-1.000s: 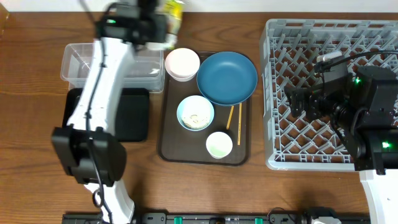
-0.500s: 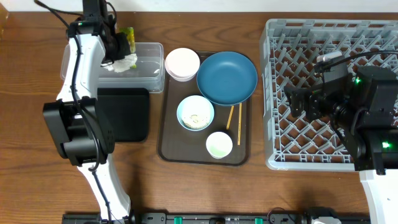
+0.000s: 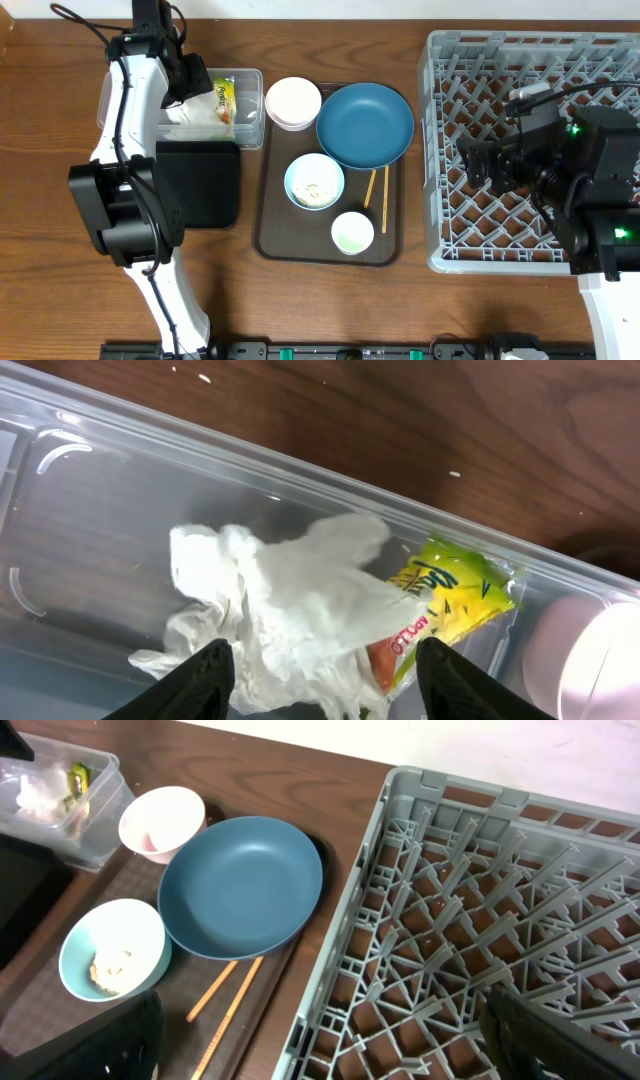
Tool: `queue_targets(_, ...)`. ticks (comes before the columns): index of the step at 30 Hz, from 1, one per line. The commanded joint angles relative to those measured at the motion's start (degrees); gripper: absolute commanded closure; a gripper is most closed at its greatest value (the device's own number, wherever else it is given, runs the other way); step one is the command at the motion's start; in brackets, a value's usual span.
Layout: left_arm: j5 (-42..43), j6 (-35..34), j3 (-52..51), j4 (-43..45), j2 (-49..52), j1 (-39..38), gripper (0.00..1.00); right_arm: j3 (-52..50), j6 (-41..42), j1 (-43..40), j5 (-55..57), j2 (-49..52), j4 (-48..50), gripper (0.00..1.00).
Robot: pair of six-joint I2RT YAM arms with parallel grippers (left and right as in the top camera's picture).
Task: Sort waste into correct bins and load items into the dishwasher rack
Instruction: 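Carry the tissue and wrapper left and drop them into the clear bin, then move the left gripper to the light-blue rice bowl and grasp its rim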
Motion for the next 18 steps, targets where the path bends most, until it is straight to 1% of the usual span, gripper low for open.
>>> queue_targets(1, -0.5, 0.2, 0.2, -0.2, -2.2, 0.2, 0.38, 1.1, 1.0, -0.2, -0.7, 0.4, 0.1, 0.01)
queue_targets(4, -0.5, 1.9, 0.2, -0.2, -6.1, -0.2, 0.38, 1.1, 1.0, -0.2, -0.7, 0.4, 0.2, 0.01)
queue_targets(7, -0.2, 2.1, 0.2, -2.4, -11.0, -1.0, 0.38, 1.1, 1.5, -0.2, -0.7, 0.4, 0.7, 0.01)
queue_targets(9, 2.6, 4.0, 0.2, -5.4, -14.3, -2.0, 0.38, 1.1, 1.9, -0.2, -0.7, 0.4, 1.2, 0.01)
queue_targets(13, 9.7, 10.2, 0.2, -11.6, -19.0, -5.0, 0.38, 1.1, 1.9, -0.2, -0.7, 0.4, 1.9, 0.01)
queue_targets(16, 11.8, 13.2, 0.2, -15.0, -19.9, -7.6, 0.38, 1.1, 1.9, -0.2, -0.7, 0.5, 2.1, 0.01)
queue_targets(18, 12.5, 13.8, 0.1, -17.2, -19.9, -9.7, 0.38, 1.1, 1.9, -0.2, -0.7, 0.7, 2.1, 0.01)
